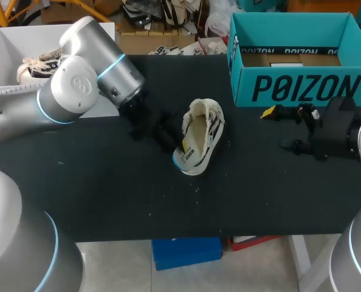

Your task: Take the shoe out of the shoebox, open the shoe tongue, remove and reinsert the insole, then place the shoe into the shoebox

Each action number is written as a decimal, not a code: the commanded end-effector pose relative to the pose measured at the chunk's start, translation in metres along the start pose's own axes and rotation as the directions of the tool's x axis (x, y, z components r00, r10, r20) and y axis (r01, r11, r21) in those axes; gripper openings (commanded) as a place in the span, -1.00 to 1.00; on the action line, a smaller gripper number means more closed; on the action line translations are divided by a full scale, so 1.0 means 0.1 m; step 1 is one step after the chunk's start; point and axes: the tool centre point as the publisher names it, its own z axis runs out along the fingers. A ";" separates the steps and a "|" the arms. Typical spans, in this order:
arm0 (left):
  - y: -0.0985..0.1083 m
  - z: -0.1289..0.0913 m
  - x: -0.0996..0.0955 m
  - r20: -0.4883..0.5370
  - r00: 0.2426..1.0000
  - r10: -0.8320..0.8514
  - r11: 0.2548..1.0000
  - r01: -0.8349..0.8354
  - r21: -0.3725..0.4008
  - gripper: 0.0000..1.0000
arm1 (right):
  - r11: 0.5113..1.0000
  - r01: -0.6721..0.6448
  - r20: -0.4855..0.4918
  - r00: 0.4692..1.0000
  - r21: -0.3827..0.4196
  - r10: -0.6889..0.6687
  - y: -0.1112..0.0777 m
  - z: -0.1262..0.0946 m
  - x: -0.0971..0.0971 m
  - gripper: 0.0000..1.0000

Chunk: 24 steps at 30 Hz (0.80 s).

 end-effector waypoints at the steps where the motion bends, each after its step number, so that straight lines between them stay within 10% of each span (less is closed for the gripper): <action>1: -0.06 0.04 0.00 -0.004 1.000 0.012 1.000 -0.012 0.010 -0.56 | 1.000 -0.001 0.000 1.000 0.000 0.001 0.00 0.01 0.00 1.00; 3: -0.09 0.05 0.00 -0.003 1.000 0.016 1.000 -0.016 0.019 -1.00 | 1.000 -0.001 0.000 1.000 0.000 0.001 0.00 0.01 0.00 1.00; 24: 0.32 0.11 -0.07 0.073 0.997 -0.015 0.998 0.020 -0.062 -1.00 | 1.000 -0.001 0.000 1.000 0.000 0.001 0.00 0.01 0.00 1.00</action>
